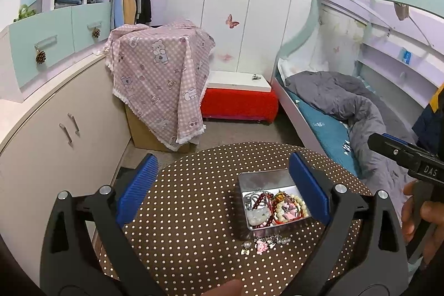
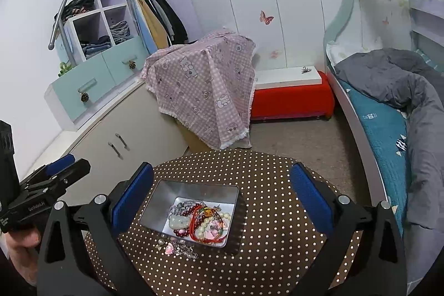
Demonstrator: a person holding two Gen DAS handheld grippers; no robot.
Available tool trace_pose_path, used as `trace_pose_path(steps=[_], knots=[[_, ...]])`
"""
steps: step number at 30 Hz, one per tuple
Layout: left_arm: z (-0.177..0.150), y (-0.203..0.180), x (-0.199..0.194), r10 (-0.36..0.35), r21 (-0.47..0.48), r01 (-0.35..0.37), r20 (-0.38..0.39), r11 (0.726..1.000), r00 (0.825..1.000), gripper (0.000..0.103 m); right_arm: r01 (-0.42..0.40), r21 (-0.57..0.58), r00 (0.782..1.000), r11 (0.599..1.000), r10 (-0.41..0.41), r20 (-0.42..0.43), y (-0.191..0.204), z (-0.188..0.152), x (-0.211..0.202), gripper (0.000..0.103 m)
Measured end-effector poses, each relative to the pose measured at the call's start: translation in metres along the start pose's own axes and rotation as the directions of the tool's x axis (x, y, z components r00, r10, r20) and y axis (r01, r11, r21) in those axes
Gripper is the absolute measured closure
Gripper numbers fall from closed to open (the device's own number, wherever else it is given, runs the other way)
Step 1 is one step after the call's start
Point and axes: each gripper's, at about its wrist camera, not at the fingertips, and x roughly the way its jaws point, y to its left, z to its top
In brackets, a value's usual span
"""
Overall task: Organize jewelry
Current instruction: 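Move both tools back to the remaining charms beside the box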
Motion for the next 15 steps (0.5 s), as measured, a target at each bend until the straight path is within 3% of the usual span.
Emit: trace_pose_path(steps=[7, 15], knots=[[-0.015, 0.007, -0.015, 0.021, -0.009, -0.021, 0.013, 1.000, 1.000, 0.010, -0.013, -0.016, 1.000, 1.000, 0.013, 0.002, 0.007, -0.016, -0.015, 0.008], [-0.043, 0.020, -0.021, 0.050, -0.030, -0.050, -0.008, 0.998, 0.999, 0.010, -0.014, -0.060, 0.999, 0.998, 0.011, -0.050, 0.015, -0.052, -0.022, 0.008]])
